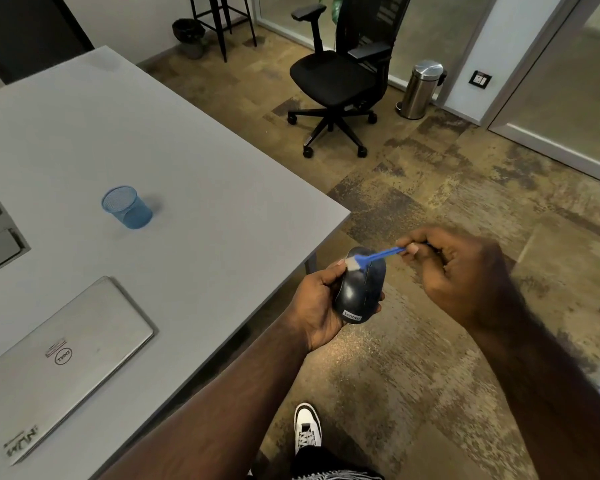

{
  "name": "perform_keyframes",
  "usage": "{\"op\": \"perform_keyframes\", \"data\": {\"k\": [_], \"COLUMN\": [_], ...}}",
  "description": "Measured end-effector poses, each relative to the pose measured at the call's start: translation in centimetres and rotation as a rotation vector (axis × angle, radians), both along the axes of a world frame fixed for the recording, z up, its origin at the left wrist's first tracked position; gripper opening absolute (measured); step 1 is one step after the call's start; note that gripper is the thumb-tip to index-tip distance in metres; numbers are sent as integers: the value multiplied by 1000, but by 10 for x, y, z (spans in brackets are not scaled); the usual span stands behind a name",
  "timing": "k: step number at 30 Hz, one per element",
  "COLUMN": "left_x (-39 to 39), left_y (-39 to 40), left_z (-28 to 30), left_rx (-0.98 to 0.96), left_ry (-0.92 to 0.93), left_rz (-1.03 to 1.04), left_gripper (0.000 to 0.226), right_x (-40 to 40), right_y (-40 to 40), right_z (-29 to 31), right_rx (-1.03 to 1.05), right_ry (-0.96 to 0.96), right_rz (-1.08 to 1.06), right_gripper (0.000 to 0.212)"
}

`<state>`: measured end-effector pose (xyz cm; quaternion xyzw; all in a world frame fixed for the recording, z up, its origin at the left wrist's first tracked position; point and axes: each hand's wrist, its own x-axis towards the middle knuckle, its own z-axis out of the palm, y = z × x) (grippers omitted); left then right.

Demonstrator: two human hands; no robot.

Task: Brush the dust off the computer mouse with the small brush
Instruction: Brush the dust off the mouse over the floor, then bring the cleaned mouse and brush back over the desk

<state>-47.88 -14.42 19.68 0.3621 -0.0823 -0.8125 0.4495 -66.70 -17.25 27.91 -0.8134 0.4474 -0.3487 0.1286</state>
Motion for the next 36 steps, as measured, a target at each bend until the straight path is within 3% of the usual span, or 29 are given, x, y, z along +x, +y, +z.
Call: {"op": "perform_keyframes", "data": {"k": [3,8,11,14,18,22,27,31,36], "left_x": [2,10,16,29,53,79,111,141,183], "left_y": [1,0,3,6,10,18,36,49,49], "left_z": [0,3,5,7,8,4,-6,-16,-26], "left_rx": [20,17,7,-38,-54,16,112,118,167], "left_ry": [10,25,33,65,25,-4,-173,-420,-489], "left_rz": [-9,30,66,145,262,417,599,643,716], "left_gripper": [46,47,53,59,68,50,31,31,31], "right_x": [-3,-9,-18,-19,8,65,145,206,264], "right_y": [-4,-4,-16,-31,-35,-22,-4,7,5], "right_z": [1,-3,-14,-31,-52,-63,-74,-82,-93], "right_rx": [-10,54,90,326,698,954,1126,1178,1143], "right_ry": [-40,-9,-35,-286,-571,-743,-737,-692,-577], "right_rz": [-130,-75,-274,-383,-360,-219,-84,-26,-14], "right_gripper": [20,21,20,25,26,16,15,14,18]}}
